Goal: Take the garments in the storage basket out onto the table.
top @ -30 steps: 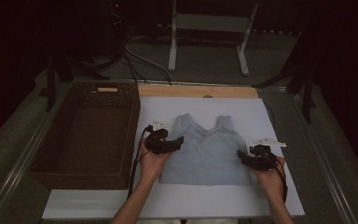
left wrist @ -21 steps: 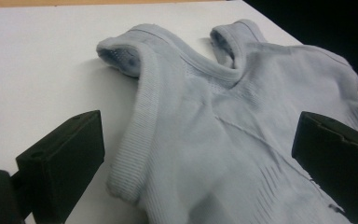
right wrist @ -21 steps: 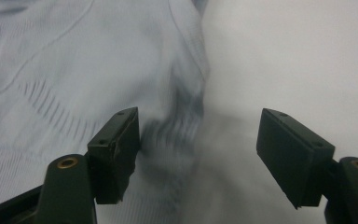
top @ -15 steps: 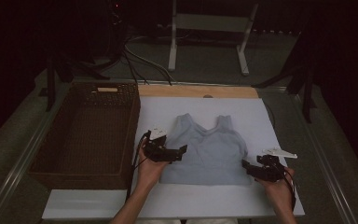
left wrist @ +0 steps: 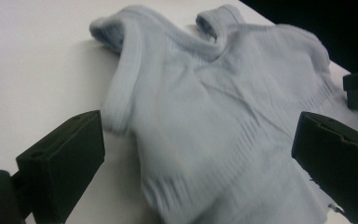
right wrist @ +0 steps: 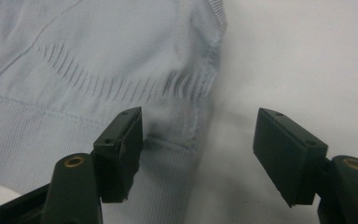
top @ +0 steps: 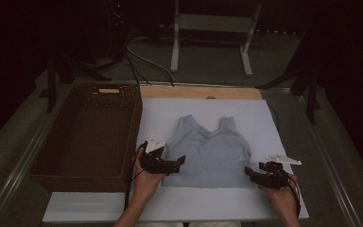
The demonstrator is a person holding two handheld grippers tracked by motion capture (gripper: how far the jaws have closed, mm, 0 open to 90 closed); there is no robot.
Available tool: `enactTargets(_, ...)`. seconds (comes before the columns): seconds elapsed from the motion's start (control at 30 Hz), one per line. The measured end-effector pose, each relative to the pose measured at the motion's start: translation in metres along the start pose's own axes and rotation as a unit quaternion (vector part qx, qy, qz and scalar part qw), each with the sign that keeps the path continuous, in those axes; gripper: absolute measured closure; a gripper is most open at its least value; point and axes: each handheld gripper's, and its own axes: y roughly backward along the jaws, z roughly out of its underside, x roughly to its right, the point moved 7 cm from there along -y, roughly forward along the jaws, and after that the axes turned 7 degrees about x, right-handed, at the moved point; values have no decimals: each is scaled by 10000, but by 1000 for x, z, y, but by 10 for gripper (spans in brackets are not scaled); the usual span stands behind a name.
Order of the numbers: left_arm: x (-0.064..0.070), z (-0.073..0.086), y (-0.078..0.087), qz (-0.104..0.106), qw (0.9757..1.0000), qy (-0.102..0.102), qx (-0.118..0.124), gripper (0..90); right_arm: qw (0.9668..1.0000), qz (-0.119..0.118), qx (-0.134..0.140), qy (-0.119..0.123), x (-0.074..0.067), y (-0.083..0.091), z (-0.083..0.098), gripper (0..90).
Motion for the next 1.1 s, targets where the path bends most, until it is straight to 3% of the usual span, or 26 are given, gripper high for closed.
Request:
enactTargets(0.17, -1, 12, 3, 107, 9998, 120, -143, 42, 10000, -83, -43, 25, -4, 0, 2, 365)
enactTargets(0.3, 2, 18, 4, 146, 9995, 96, -250, 51, 9998, -159, -116, -7, -5, 0, 5, 418)
enactTargets(0.37, 3, 20, 4, 153, 9994, 89, -297, 141, 9997, -180, -144, 17, -6, -1, 7, 445)
enactTargets(0.47, 6, 28, 4, 258, 9984, 100, -499, 184, 9995, -223, -225, 40, -7, -1, 8, 528)
enactTargets(0.63, 6, 37, 3, 126, 9971, 102, -745, 198, 9985, -289, -456, 125, -9, -4, 14, 665)
enactTargets(0.67, 5, 38, 3, 52, 9969, 81, -781, 283, 9984, -278, -469, 140, -9, -4, 14, 702)
enactTargets(0.73, 5, 40, 4, 159, 9967, 43, -798, 394, 9982, -303, -501, 132, -9, -2, 14, 772)
enactTargets(0.77, 6, 40, 5, 213, 9964, 48, -814, 535, 9981, -318, -513, 148, -9, -2, 13, 808)
enactTargets(0.9, 7, 39, 5, 296, 9960, 144, -836, 767, 9977, -369, -525, 200, -12, 2, 13, 842)
enactTargets(1.1, 8, 35, 9, 434, 9944, 344, -899, 836, 9976, -450, -464, 236, -15, 10, 14, 844)
